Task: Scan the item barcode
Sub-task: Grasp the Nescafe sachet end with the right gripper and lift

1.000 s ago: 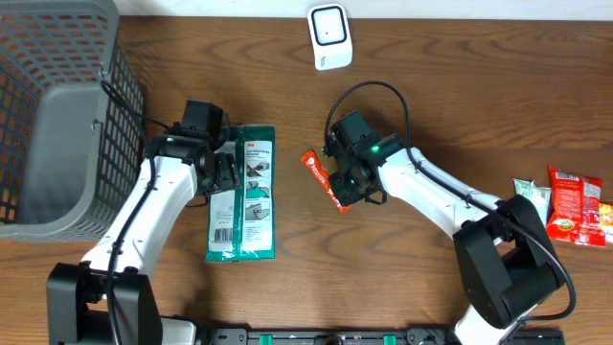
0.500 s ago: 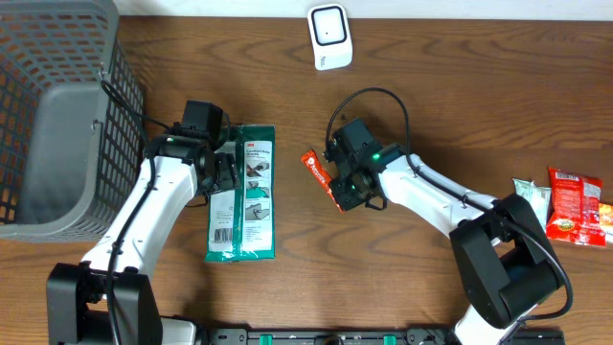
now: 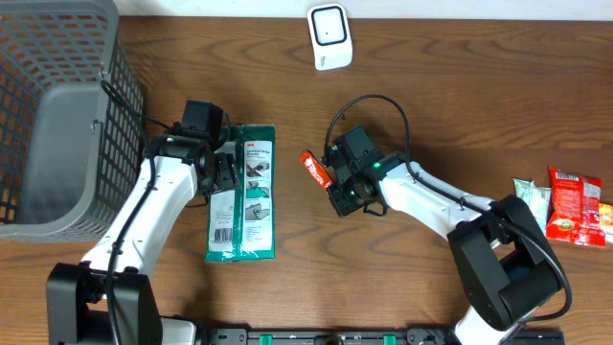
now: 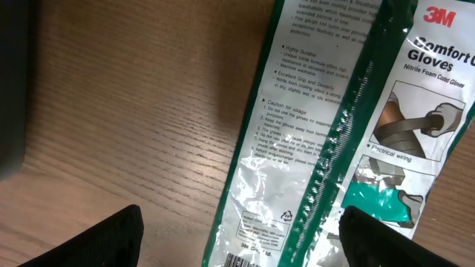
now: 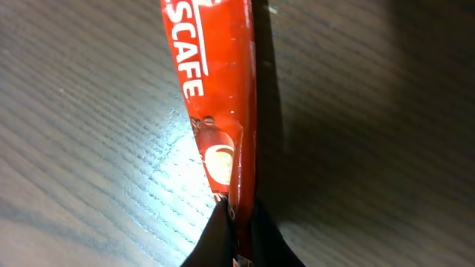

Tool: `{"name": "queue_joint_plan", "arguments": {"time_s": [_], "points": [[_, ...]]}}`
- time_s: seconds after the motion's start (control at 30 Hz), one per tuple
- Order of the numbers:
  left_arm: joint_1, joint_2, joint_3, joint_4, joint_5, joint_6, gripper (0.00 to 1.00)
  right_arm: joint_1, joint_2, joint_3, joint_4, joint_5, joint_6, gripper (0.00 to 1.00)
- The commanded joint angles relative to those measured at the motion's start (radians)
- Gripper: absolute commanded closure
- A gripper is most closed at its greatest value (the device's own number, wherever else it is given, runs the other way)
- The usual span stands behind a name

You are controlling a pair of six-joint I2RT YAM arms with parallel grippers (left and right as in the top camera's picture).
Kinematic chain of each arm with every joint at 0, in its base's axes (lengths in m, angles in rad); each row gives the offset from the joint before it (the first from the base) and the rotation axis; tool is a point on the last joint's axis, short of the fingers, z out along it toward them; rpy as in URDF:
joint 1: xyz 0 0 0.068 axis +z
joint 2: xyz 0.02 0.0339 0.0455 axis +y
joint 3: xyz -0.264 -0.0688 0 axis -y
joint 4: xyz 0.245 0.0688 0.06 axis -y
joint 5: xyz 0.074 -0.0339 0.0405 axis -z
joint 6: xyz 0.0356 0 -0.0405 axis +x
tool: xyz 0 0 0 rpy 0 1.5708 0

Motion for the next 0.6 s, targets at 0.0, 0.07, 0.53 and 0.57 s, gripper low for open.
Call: {"name": "queue_joint_plan", "arguments": {"time_s": [0.0, 0.07, 0.53, 0.57], "points": [[0.006, -0.007, 0.014, 0.000, -0.006, 0.005, 0.15, 0.002, -0.022, 0.028, -0.075, 0.063, -0.002, 0.99], [0.006, -0.007, 0.015, 0.000, -0.006, 0.005, 0.15, 0.002, -0.053, 0.056, -0.126, 0.128, -0.001, 0.99], [0.006, -0.007, 0.015, 0.000, -0.006, 0.005, 0.15, 0.026, -0.135, 0.061, -0.337, 0.702, 0.213, 0.99], [0.006, -0.007, 0.015, 0.000, -0.006, 0.005, 0.15, 0.026, -0.133, 0.058, -0.335, 0.702, 0.213, 0.99]]}}
